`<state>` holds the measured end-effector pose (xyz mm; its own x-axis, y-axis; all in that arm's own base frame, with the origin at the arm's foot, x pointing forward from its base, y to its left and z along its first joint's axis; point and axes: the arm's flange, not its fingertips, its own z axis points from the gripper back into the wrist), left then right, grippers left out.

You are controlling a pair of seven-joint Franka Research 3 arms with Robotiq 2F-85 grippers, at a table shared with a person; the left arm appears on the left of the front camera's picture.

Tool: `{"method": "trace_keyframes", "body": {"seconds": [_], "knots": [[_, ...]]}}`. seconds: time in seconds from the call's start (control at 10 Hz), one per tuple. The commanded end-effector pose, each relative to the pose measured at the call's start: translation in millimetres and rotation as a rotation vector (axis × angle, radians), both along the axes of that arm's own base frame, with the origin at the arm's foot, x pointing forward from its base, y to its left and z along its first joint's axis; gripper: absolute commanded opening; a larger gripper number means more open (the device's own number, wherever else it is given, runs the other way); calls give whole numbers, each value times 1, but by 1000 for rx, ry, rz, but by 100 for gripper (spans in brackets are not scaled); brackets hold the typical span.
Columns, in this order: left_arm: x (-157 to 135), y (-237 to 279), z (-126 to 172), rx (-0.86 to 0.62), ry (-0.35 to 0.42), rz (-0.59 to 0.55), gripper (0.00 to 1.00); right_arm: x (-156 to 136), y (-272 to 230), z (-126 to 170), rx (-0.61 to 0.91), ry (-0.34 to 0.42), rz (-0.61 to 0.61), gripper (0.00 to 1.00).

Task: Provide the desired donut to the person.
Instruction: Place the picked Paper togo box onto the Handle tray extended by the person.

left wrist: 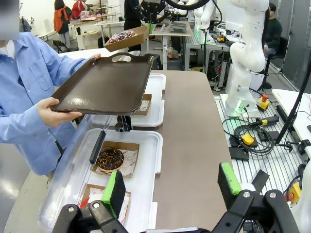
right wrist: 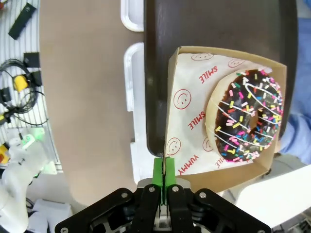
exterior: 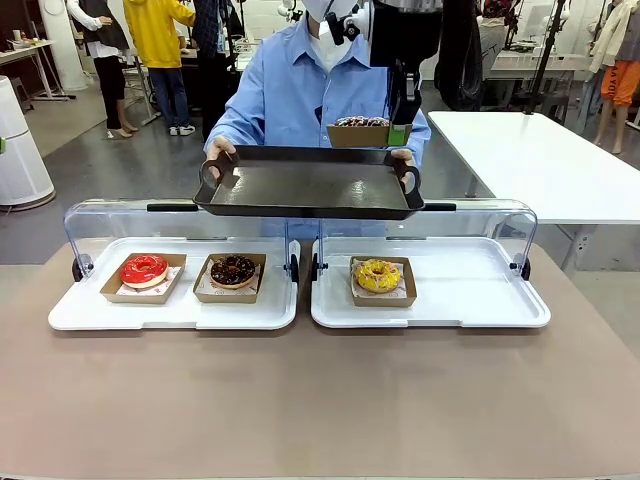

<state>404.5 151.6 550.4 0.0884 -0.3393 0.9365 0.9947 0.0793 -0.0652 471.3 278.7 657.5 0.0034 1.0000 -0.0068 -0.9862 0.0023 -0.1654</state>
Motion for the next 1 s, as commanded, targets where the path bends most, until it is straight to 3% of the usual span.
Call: {"method": "trace_keyframes", "body": {"seconds": [0.0, 0.7, 0.9], "knots": [[-2, 1, 2, -5, -4, -2, 100, 3, -3, 7, -28, -4, -35, 2], [-2, 1, 2, -5, -4, -2, 100, 0, 0, 0, 0, 0, 0, 2], [-2, 1, 2, -5, -4, -2, 100, 14, 3, -5, 14, -11, 12, 2]]}}
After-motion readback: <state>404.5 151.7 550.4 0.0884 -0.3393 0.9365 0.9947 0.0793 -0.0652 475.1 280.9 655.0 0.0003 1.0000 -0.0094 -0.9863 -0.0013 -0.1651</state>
